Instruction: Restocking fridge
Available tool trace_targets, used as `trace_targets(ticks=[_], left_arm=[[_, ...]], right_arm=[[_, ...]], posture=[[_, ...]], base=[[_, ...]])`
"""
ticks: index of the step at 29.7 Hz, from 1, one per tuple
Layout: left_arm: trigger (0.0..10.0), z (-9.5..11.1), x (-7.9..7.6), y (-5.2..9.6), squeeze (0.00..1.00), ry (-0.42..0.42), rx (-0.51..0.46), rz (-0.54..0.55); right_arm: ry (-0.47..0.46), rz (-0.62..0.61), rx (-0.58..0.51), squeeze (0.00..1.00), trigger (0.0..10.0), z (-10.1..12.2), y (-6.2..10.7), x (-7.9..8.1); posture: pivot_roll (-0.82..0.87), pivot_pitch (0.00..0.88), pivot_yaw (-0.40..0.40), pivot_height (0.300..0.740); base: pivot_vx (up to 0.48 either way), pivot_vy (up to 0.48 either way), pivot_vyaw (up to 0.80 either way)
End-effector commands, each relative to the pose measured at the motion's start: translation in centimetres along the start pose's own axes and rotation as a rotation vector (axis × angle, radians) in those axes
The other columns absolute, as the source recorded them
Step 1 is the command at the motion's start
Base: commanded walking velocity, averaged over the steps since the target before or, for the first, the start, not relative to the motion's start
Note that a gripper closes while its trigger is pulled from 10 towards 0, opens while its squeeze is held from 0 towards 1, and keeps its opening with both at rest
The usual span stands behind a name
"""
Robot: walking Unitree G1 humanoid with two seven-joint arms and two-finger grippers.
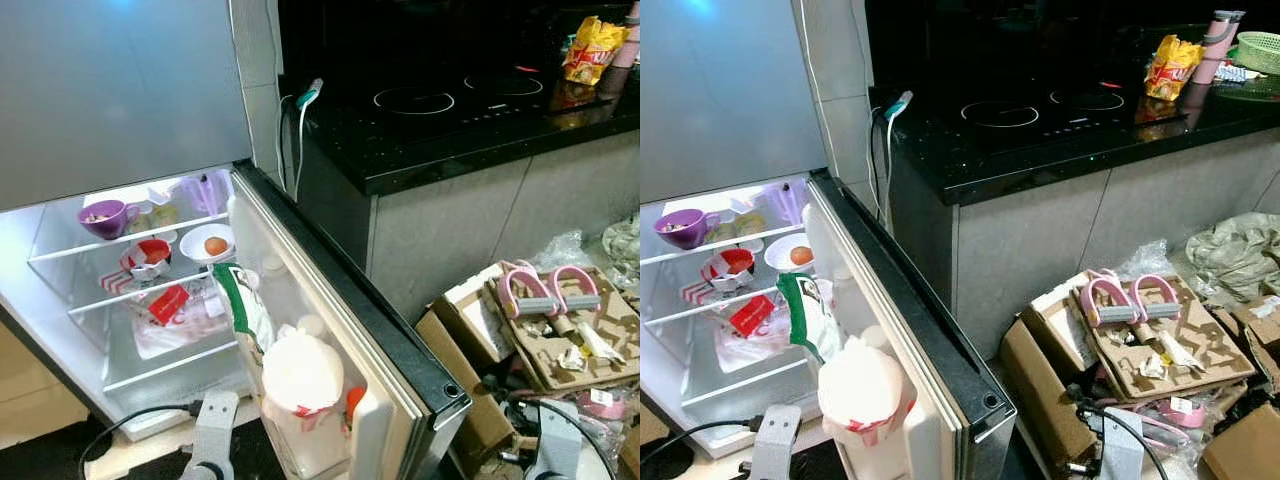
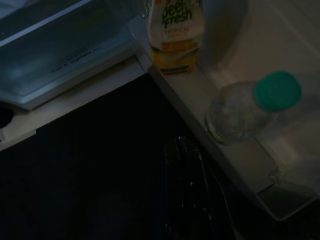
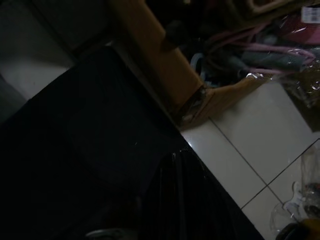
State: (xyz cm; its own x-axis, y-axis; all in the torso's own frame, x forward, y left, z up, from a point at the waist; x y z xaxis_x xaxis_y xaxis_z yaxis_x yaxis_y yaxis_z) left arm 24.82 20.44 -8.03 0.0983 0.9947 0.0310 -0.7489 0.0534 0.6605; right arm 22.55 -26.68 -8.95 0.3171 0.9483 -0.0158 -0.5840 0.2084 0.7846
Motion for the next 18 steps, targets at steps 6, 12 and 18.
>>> trace_targets(ticks=[6, 12, 18], left_arm=[[10.0, -0.1, -0.3, -0.2, 0.00, 0.057, 0.014, 0.008], [10.0, 0.3, -0.9, -0.4, 0.00, 0.067, 0.012, -0.006], [10.0, -0.2, -0.8, -0.3, 0.00, 0.111, 0.022, 0.012]], right_arm=[[-0.003, 0.007, 0.063, 0.00, 10.0, -2.5, 0.2, 0.6], [-0.006, 0.006, 0.065, 0.00, 10.0, -2.4, 0.2, 0.6], [-0.010, 0.012, 0.057, 0.00, 10.0, -1.9, 0.1, 0.6]], posture=[[-0.09, 0.045, 0.027, 0.740], [-0.09, 0.039, 0.027, 0.740], [-0.10, 0.043, 0.027, 0.740]], base=[[-0.327, 0.000, 0.00], [-0.384, 0.000, 0.00], [-0.400, 0.000, 0.00]])
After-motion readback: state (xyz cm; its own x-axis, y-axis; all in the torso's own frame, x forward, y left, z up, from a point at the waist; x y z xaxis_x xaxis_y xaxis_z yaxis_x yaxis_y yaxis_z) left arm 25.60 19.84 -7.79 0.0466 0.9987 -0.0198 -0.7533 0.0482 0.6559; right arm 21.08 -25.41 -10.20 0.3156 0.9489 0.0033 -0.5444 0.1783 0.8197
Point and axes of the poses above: a point about 5 cm out from each wrist's last joint towards the gripper, its own y axis pointing back from the gripper into the wrist, its own z axis along the axis of the wrist's last joint, x = y × z, the point moved 4 cm from there along -y, pointing out of the wrist towards the gripper, and after that the axes turned 3 degrees about -y, right-handed, at the moved point
